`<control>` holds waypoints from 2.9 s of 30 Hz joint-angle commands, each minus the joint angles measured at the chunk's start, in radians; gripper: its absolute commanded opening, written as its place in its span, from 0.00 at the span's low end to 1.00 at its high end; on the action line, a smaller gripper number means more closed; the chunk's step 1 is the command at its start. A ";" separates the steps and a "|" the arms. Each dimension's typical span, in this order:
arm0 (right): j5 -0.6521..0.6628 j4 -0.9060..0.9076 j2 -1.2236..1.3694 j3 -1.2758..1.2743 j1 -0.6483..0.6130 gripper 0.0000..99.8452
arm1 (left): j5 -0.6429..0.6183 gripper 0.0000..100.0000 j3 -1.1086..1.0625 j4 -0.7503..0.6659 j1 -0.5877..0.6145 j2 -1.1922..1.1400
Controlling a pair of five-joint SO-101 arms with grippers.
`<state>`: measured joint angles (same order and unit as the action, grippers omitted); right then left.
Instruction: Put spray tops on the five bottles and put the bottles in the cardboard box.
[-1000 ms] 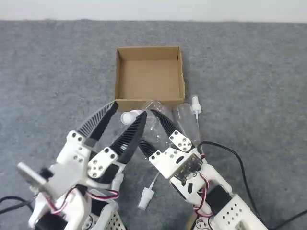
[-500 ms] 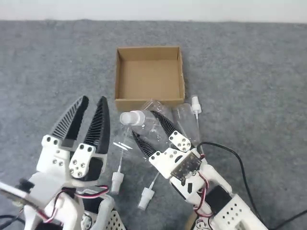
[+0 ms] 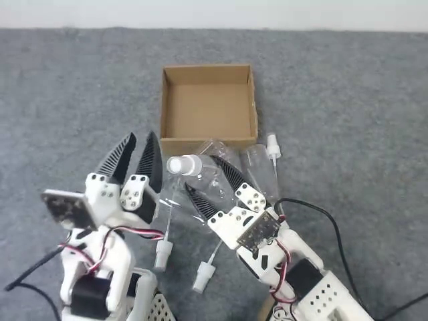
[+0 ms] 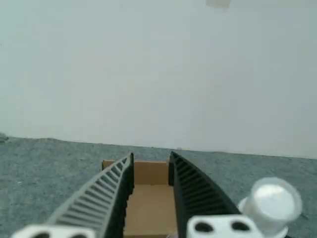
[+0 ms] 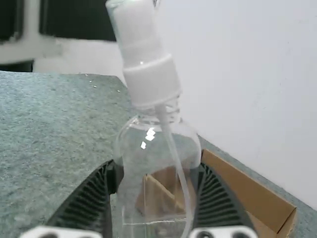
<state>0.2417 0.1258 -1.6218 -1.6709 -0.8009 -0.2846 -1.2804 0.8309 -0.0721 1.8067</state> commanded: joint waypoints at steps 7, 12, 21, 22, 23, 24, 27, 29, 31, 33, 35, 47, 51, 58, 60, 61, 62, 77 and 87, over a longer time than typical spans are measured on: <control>0.014 0.039 -0.024 -0.020 -0.015 0.01 | 0.043 0.10 -0.054 -0.043 -0.140 0.021; 0.014 0.041 -0.024 -0.020 -0.027 0.01 | 0.103 0.10 -0.053 0.000 -0.232 0.021; 0.014 0.061 -0.024 -0.020 -0.022 0.01 | 0.181 0.10 -0.050 0.020 -0.273 0.021; 0.014 0.061 -0.024 -0.020 -0.022 0.01 | 0.192 0.10 -0.051 0.020 -0.281 0.021; 0.014 0.061 -0.024 -0.020 -0.022 0.01 | 0.198 0.10 -0.051 0.021 -0.293 0.021; 0.014 0.062 -0.024 -0.020 -0.022 0.01 | 0.203 0.10 -0.051 0.021 -0.298 0.021; 0.014 0.062 -0.024 -0.020 -0.022 0.01 | 0.209 0.10 -0.051 0.021 -0.301 0.021; 0.014 0.062 -0.024 -0.020 -0.022 0.01 | 0.233 0.10 -0.051 0.021 -0.305 0.021; 0.014 0.062 -0.024 -0.020 -0.022 0.01 | 0.241 0.10 -0.050 0.018 -0.299 0.021; 0.014 0.062 -0.024 -0.020 -0.021 0.01 | 0.244 0.10 -0.042 0.014 -0.295 0.021; 0.014 0.064 -0.019 -0.020 -0.021 0.01 | 0.244 0.10 -0.016 0.015 -0.256 0.021; 0.014 0.091 -0.024 -0.020 -0.021 0.01 | 0.238 0.10 0.005 0.021 0.109 0.021; 0.014 0.091 -0.024 -0.020 -0.021 0.01 | 0.238 0.10 -0.082 0.021 0.183 0.021; 0.014 0.093 -0.022 -0.020 -0.021 0.01 | 0.238 0.10 -0.231 0.017 0.305 0.021; 0.014 0.093 -0.022 -0.020 -0.021 0.01 | 0.242 0.10 -0.265 0.017 0.330 0.021; 0.014 0.093 -0.022 -0.020 -0.021 0.01 | 0.244 0.10 -0.282 0.015 0.342 0.021; 0.014 0.093 -0.022 -0.020 -0.021 0.01 | 0.244 0.10 -0.298 0.014 0.354 0.021; 0.014 0.262 -0.024 0.127 -0.010 0.01 | 0.282 0.01 -0.332 0.012 0.345 0.021; 0.014 0.321 -0.010 0.388 0.056 0.01 | 0.284 0.01 -0.334 0.012 0.351 0.021</control>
<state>0.2432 0.4434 -1.6218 -1.4177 -0.7871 -0.0115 -1.6272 0.8462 0.2746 1.8067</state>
